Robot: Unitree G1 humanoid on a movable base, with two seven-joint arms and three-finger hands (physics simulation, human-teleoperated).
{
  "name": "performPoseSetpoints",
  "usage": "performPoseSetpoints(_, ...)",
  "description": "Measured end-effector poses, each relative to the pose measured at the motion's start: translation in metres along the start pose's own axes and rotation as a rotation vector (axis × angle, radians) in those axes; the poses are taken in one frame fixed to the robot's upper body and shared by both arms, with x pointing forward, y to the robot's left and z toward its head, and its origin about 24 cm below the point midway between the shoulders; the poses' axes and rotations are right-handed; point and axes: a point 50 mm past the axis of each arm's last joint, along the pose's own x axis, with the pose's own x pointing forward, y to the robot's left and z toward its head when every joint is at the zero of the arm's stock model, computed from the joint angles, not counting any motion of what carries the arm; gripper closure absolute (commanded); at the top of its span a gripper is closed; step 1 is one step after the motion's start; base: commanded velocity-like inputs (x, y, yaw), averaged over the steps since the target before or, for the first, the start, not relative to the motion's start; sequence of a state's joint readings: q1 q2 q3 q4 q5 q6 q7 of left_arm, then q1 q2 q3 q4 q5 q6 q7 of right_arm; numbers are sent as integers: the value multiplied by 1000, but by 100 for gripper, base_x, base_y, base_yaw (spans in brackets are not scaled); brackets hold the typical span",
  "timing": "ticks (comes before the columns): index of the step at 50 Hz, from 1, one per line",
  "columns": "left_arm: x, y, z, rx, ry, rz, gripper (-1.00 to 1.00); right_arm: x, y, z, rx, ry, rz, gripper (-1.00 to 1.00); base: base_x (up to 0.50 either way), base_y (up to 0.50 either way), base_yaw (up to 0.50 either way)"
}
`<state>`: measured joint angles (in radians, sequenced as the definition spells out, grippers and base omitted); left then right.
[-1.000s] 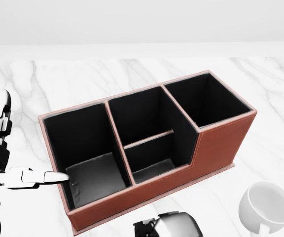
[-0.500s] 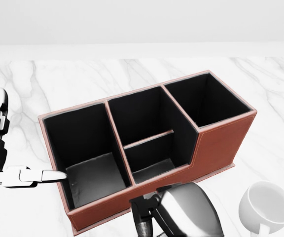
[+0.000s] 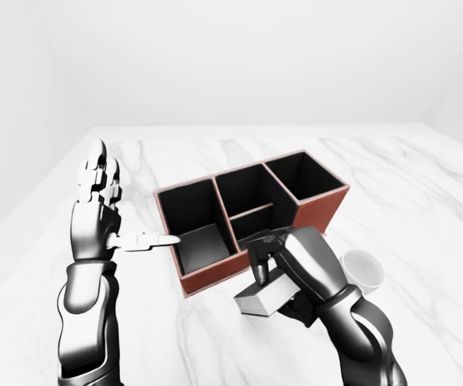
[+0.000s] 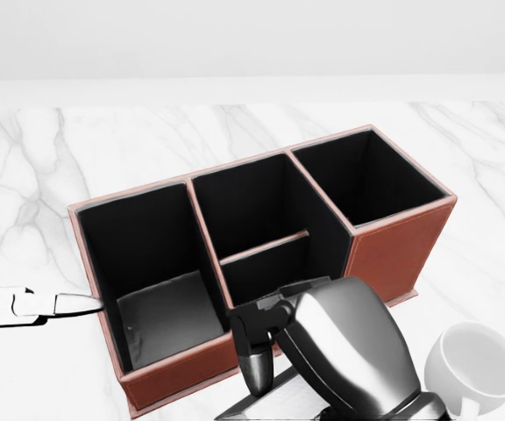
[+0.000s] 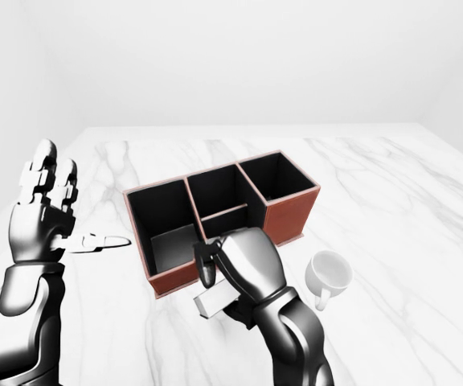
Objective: Pick up the book and place it in the front compartment of the caddy.
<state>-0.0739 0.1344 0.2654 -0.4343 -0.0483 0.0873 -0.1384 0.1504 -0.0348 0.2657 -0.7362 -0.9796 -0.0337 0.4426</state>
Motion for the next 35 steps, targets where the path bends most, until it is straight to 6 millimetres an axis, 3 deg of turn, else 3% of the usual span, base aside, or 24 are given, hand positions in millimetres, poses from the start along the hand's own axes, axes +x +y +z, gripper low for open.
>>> performPoseSetpoints(35, 5, 17, 11, 30, -46, 38, -100, 36, -34, -1, -15, 5, -77, 100, 0, 0, 0)
